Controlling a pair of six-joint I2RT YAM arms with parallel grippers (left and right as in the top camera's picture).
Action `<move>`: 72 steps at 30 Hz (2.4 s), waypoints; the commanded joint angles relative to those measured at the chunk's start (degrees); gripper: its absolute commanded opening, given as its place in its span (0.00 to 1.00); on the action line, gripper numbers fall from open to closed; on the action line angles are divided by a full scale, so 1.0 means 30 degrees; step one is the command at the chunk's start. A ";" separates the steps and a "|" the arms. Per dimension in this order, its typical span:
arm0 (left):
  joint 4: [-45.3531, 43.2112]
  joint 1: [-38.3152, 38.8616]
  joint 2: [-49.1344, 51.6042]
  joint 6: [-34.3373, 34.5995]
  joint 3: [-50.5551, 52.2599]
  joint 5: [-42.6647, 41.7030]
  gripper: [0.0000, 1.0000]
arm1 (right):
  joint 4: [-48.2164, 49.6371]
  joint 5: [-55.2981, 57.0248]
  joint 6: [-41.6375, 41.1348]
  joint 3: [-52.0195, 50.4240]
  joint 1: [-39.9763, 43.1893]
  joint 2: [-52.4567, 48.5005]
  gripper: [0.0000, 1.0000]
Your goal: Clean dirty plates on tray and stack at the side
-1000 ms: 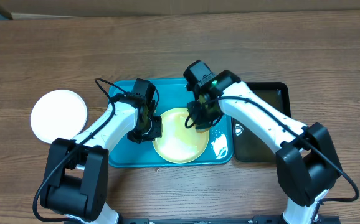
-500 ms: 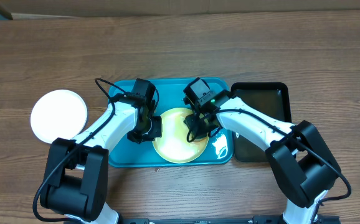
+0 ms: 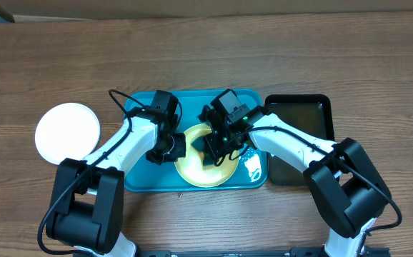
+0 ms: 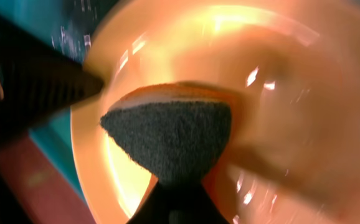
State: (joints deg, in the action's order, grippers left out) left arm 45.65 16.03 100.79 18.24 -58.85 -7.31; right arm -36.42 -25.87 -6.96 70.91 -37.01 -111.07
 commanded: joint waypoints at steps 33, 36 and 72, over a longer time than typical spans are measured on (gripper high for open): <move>0.1005 0.0000 0.0073 0.0248 -0.0838 0.2084 0.04 | -0.4634 0.4648 -0.2106 0.2208 0.3840 0.4204 0.04; 0.2514 0.0000 -0.0342 0.0576 -0.2492 0.3832 0.04 | -0.5617 0.5231 -0.2266 0.2208 0.6076 0.5960 0.04; 0.0401 0.8393 -0.3614 -0.5166 -0.5952 2.5747 0.04 | -0.5450 0.5479 -0.2040 -0.2412 1.0112 0.5756 0.04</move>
State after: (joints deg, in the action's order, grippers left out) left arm 47.20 39.07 86.87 3.77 -75.48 60.40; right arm -53.12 -9.61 -13.28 63.64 -6.52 -93.93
